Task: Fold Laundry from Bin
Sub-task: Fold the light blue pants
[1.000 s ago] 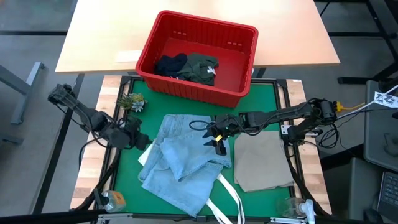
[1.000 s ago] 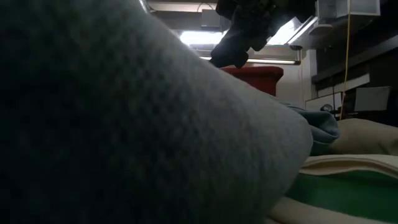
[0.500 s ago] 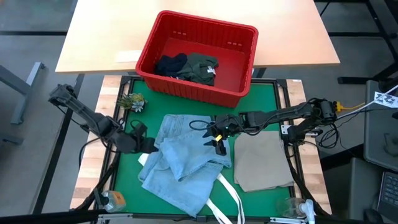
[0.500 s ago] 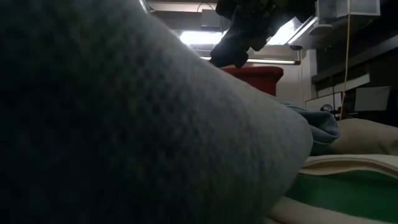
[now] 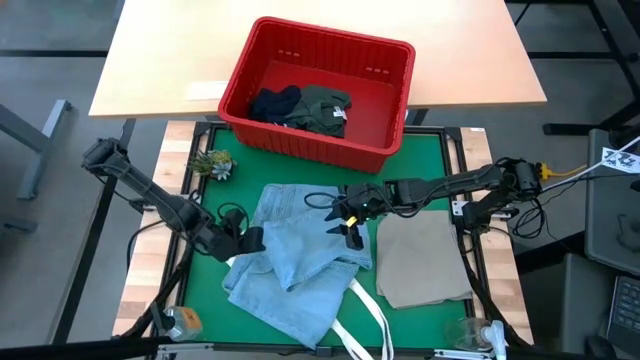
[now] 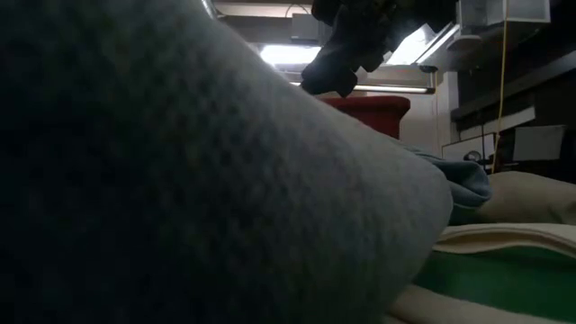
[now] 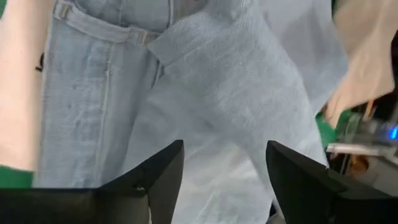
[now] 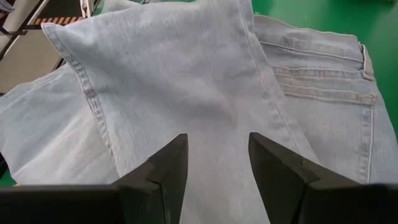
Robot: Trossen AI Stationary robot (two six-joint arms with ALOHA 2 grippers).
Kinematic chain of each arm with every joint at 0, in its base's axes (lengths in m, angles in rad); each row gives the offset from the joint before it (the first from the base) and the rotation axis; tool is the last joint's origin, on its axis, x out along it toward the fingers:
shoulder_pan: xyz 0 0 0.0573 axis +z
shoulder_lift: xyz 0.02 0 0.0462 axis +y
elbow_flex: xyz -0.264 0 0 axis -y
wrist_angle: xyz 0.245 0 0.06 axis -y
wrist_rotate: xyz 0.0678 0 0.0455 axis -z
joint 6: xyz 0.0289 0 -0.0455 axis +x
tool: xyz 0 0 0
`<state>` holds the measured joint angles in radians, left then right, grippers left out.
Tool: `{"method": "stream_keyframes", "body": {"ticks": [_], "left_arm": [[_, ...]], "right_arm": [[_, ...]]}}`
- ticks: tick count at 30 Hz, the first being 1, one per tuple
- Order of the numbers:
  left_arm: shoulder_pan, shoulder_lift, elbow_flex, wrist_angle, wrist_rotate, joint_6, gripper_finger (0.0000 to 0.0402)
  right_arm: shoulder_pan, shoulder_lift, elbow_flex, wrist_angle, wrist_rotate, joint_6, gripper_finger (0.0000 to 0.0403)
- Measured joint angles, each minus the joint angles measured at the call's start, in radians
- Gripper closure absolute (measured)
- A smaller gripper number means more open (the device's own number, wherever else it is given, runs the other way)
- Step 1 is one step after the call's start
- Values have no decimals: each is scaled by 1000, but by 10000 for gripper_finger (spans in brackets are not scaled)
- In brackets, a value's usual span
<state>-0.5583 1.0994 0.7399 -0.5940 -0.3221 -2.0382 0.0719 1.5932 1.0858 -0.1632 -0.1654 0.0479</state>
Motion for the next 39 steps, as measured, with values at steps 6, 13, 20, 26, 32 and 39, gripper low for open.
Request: {"method": "stream_keyframes", "body": {"ticks": [6,13,20,26,32,39], "left_arm": [[0,36,0,75,-90,-6,179],[0,75,0,89,-78,-59,179],[0,108,0,93,-79,-84,179],[10,150,0,118,-140,-81,179],[10,189,0,130,-170,-76,182],[12,198,0,139,-195,-35,259]], "right_arm": [[0,0,0,6,0,0,231],[0,0,0,6,0,0,231],[0,0,0,5,0,0,231],[0,0,0,5,0,0,231],[0,0,0,5,0,0,231],[0,0,0,1,0,0,231]]}}
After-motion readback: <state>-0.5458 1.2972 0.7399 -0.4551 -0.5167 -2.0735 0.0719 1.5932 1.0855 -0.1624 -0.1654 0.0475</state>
